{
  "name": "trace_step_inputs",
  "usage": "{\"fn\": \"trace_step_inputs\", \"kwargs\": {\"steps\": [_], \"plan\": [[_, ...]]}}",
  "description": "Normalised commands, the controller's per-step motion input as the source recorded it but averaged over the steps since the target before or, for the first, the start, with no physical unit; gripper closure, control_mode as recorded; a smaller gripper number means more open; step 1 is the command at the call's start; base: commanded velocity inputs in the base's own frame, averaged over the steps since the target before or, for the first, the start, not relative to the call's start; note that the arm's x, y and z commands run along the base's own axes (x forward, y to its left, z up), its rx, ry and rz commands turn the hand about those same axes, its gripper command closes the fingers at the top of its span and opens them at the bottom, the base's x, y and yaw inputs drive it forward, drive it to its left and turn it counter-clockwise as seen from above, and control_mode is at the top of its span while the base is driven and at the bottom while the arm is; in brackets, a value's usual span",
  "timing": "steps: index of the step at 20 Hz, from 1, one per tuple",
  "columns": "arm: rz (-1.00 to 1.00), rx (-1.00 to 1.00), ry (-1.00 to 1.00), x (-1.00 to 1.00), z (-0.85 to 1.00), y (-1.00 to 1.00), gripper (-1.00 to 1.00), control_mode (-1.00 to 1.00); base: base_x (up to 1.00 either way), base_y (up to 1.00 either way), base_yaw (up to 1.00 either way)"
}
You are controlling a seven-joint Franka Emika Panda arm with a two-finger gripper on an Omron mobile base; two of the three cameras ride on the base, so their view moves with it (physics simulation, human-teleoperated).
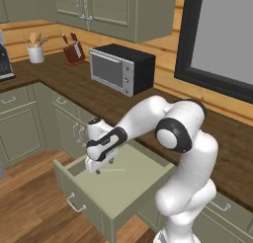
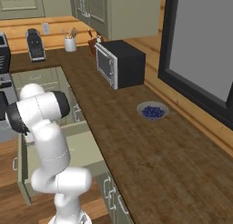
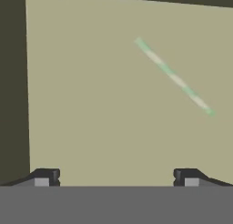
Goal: Take a straw from the drawer in front and place it inside the glass cup on the dining counter.
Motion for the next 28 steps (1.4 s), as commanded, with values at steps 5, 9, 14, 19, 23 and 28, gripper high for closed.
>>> {"fn": "trace_step_inputs", "kwargs": {"steps": [5, 9, 14, 19, 23, 28], "plan": [[0.13, 0.00, 0.00, 0.45, -0.16, -0.13, -1.00, -1.00, 0.00, 0.00, 0.00], [0.16, 0.00, 0.00, 0.38, -0.41, 0.00, -1.00, -1.00, 0.00, 0.00, 0.00], [0.15, 0.00, 0.00, 0.45, -0.35, -0.01, -1.00, -1.00, 0.00, 0.00, 0.00], [0.13, 0.00, 0.00, 0.33, -0.44, 0.00, -1.00, -1.00, 0.00, 0.00, 0.00], [0.07, 0.00, 0.00, 0.13, -0.37, 0.00, -1.00, -1.00, 0.00, 0.00, 0.00], [0.03, 0.00, 0.00, 0.02, -0.29, 0.00, -1.00, -1.00, 0.00, 0.00, 0.00]]}}
